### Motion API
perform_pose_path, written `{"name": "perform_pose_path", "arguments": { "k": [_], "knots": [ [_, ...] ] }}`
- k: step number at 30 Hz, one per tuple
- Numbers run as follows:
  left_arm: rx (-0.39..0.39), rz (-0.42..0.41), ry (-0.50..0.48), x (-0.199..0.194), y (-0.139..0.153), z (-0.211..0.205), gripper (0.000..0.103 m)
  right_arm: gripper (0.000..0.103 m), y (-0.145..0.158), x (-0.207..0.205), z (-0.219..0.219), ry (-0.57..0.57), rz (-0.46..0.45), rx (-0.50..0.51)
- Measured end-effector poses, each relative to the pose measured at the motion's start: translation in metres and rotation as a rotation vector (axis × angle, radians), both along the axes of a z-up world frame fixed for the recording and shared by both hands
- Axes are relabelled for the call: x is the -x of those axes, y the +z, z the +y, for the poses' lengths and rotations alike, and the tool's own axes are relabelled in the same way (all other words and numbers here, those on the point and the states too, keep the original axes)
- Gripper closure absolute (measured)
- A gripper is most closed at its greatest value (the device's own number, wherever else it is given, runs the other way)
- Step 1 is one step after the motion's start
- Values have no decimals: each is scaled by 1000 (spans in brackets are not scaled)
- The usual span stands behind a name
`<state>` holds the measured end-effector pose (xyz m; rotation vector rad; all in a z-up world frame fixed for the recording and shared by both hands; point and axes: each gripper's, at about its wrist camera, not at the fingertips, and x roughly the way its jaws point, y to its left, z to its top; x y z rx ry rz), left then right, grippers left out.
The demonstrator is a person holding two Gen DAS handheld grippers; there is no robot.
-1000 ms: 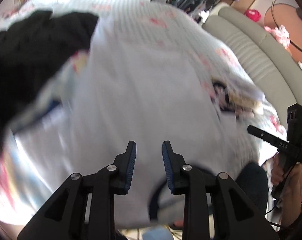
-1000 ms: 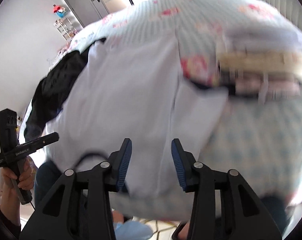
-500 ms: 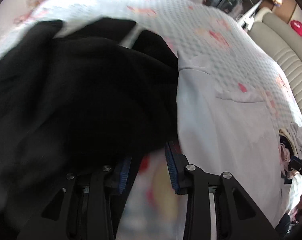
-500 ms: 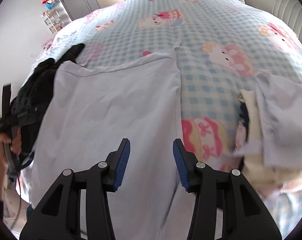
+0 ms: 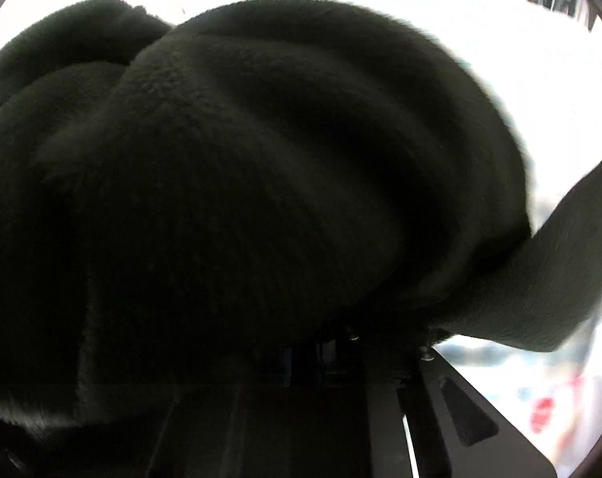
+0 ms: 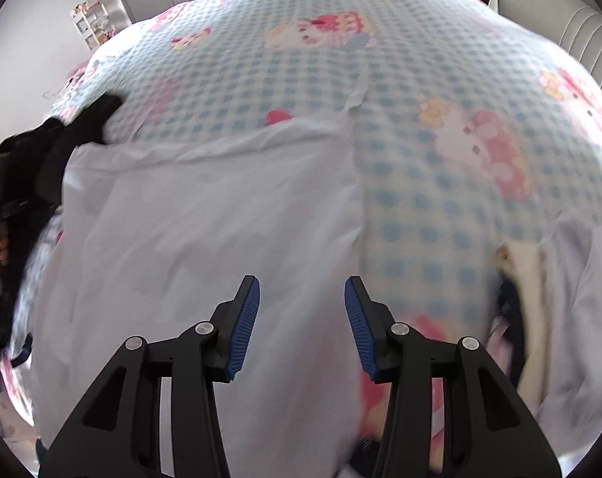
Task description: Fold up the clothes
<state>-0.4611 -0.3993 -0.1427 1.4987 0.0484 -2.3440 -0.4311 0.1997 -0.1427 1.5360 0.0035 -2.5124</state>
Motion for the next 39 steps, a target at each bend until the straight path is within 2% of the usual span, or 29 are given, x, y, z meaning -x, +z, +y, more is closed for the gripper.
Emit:
{"name": "perform_pose_path", "arguments": {
  "k": [1, 2, 4, 5, 7, 12, 14, 15, 16, 17, 18, 19, 20, 21, 22, 24, 25, 26, 27, 28, 29, 30, 31, 33, 35, 36, 37, 38, 39],
  "knots": [
    [-66, 15, -20, -2, 8, -1, 91, 50, 2, 10, 5, -17, 23, -7],
    [-143, 47, -87, -10, 21, 15, 90, 46, 3, 18, 10, -35, 41, -11],
    [-248, 123, -249, -27, 41, 50, 84, 37, 3, 38, 18, -76, 66, 1],
    [-298, 142, -316, -33, 45, 68, 77, 36, 1, 49, 21, -92, 69, 11],
    [-398, 179, -450, -44, 53, 106, 70, 36, -10, 72, 23, -97, 30, 33],
    [-448, 88, -520, -3, 18, 149, 70, 35, -37, 112, 18, -80, -61, 128],
    [-516, 93, -557, 11, 11, 159, 70, 33, -50, 121, 16, -85, -100, 161],
    [-493, 101, -564, 20, 7, 168, 70, 32, -58, 124, 15, -87, -120, 167],
    [-445, 97, -546, 31, -1, 173, 70, 36, -65, 124, 12, -74, -124, 168],
    [-403, 87, -508, 34, -9, 177, 70, 45, -70, 123, 9, -60, -125, 166],
    [-364, 67, -424, 48, -15, 167, 73, 63, -70, 120, 5, -39, -104, 146],
    [-368, 66, -306, 68, -20, 143, 73, 71, -69, 117, 2, -20, -84, 126],
    [-350, 100, -153, 78, -19, 103, 99, 74, -67, 114, 0, -12, -66, 106],
    [-329, 135, 2, 89, -17, 61, 100, 82, -63, 112, -1, -5, -51, 91],
    [-240, 162, 111, 90, -10, 26, 100, 85, -59, 110, 0, -4, -37, 71],
    [-213, 175, 236, 88, 4, -27, 100, 88, -51, 107, 1, 4, -20, 40],
    [-251, 167, 256, 87, 10, -43, 100, 88, -49, 107, 0, 12, -16, 19],
    [-304, 146, 238, 88, 16, -49, 100, 88, -47, 108, 0, 20, -13, 11],
    [-350, 148, 152, 85, 23, -36, 97, 88, -46, 110, 0, 21, -8, 16],
    [-395, 151, 62, 81, 30, -22, 77, 87, -46, 111, 0, 21, -4, 24],
    [-439, 154, -27, 78, 37, -8, 45, 87, -47, 114, 1, 8, -3, 47],
    [-475, 152, -116, 72, 38, 14, 35, 79, -49, 116, 3, -5, -6, 74],
    [-505, 144, -196, 66, 36, 37, 32, 63, -54, 121, 5, -22, -30, 116],
    [-514, 98, -293, 61, 24, 78, 32, 54, -66, 128, 7, -44, -77, 184],
    [-509, 33, -352, 61, 2, 114, 32, 52, -73, 127, 6, -44, -80, 188],
    [-497, -3, -368, 63, -10, 129, 34, 62, -75, 126, 4, -36, -79, 196],
    [-486, -39, -383, 65, -22, 144, 63, 86, -73, 124, 2, -10, -72, 211],
    [-451, -79, -405, 68, -32, 163, 97, 89, -69, 124, 2, 17, -58, 208],
    [-357, -85, -438, 70, -31, 177, 98, 94, -62, 123, 2, 34, -40, 193]
  ]
}}
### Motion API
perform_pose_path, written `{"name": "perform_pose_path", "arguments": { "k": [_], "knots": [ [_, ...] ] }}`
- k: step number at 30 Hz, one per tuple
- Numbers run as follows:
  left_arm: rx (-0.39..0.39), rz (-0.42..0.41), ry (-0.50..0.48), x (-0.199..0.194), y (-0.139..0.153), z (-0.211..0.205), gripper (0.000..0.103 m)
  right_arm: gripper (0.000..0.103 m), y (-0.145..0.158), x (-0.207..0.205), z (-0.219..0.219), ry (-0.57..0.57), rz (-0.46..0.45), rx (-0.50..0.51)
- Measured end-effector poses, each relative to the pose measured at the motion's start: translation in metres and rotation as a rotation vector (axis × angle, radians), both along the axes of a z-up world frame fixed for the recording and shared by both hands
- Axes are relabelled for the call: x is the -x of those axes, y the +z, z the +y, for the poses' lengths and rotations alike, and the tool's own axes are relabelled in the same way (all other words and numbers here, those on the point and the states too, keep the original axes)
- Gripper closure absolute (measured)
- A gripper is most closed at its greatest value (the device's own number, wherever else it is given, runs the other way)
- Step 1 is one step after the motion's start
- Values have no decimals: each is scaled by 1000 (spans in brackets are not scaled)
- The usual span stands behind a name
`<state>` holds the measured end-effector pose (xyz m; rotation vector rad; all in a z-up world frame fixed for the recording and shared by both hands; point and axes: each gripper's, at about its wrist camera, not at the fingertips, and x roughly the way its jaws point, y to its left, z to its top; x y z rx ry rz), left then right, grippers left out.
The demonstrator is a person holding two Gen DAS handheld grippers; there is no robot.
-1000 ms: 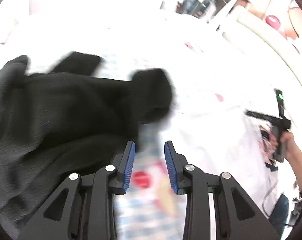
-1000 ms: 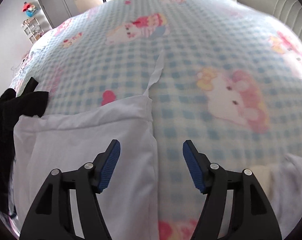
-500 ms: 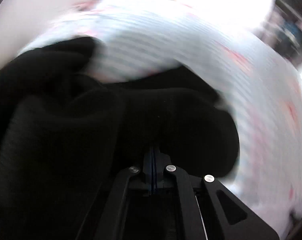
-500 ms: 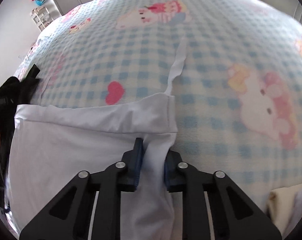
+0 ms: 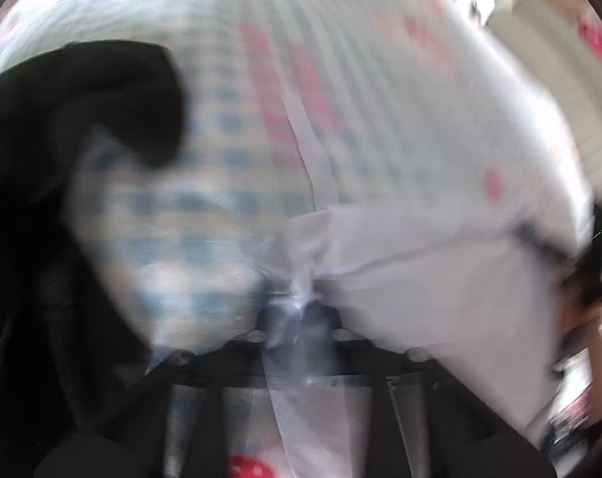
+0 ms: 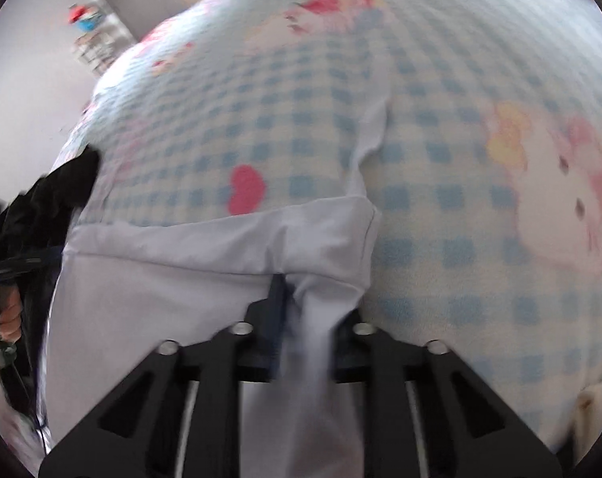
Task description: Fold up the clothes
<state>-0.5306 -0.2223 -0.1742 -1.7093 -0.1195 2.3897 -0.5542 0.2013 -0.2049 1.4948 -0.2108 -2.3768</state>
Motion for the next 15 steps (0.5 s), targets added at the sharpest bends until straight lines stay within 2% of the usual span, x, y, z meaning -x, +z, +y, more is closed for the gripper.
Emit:
{"name": "perform_pose_path", "arguments": {
  "k": [1, 2, 3, 4, 5, 6, 7, 9, 11, 13, 15],
  "knots": [
    [93, 22, -35, 1, 2, 14, 98, 96, 9, 1, 1, 7, 6, 1],
    [138, 74, -32, 4, 10, 18, 98, 97, 16, 1, 4, 3, 19, 11],
    [152, 114, 6, 8, 19, 15, 98, 98, 26, 4, 5, -3, 43, 16],
    [161, 119, 57, 14, 23, 9, 97, 98, 33, 5, 6, -9, 65, 12],
    [162, 88, 91, 20, 20, 3, 94, 95, 33, 9, 5, -18, 56, -10],
    [180, 35, 102, 24, 13, 2, 93, 68, 30, 14, 5, -27, 33, -32],
    [209, 2, 104, 23, 8, 2, 87, 48, 17, 20, 3, -38, -51, -53],
    [226, 52, 97, 7, 22, 15, 78, 48, 11, 18, 4, -75, -127, -78],
    [197, 161, 56, -20, 52, 32, 47, 48, 33, 0, 9, -74, -62, -34],
    [156, 240, 41, -61, 83, 41, 45, 48, 65, -29, 15, -53, 10, -3],
    [28, 255, -32, -94, 100, 53, 45, 48, 90, -67, 17, -39, 49, 4]
  ]
}}
